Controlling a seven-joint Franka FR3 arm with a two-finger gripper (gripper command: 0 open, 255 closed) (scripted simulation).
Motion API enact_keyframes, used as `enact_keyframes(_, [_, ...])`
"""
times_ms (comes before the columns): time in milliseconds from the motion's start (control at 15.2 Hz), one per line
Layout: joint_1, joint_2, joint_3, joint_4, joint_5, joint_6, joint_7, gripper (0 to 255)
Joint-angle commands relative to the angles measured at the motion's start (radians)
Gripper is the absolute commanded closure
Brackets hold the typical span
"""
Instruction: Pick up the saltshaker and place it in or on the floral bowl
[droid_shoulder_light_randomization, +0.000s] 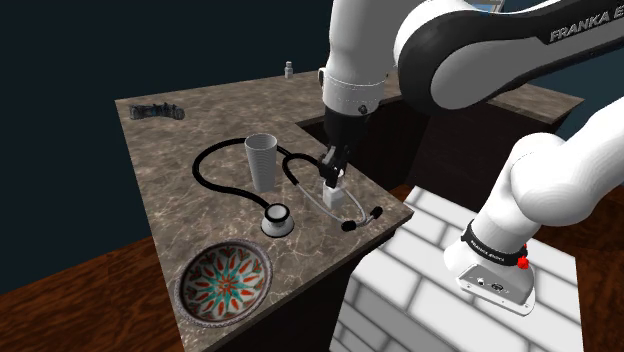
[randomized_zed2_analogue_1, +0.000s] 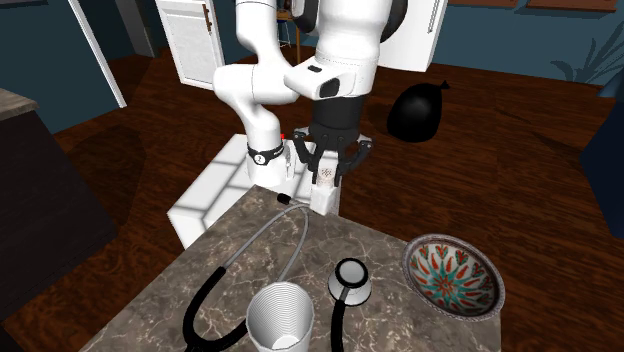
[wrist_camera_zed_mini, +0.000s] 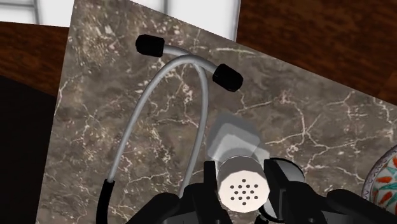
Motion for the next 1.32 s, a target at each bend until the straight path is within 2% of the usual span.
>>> enact_keyframes(0, [0.001,-0.01,-0.007,0.018,0.0,-0.028,-0.005,255])
enact_keyframes(264, [0.0,-0.02,-0.016,0.051,-0.001,-0.07,-0.01,255])
enact_keyframes(660, [-0.029,0.191,0.115,0.275,-0.074,-0.099,0.15,255])
enact_keyframes(990, [-0.031,0.408,0.222,0.495,-0.202,-0.155,0.311,255])
enact_keyframes(1254, [0.029,0.614,0.272,0.703,-0.347,-0.235,0.446,255])
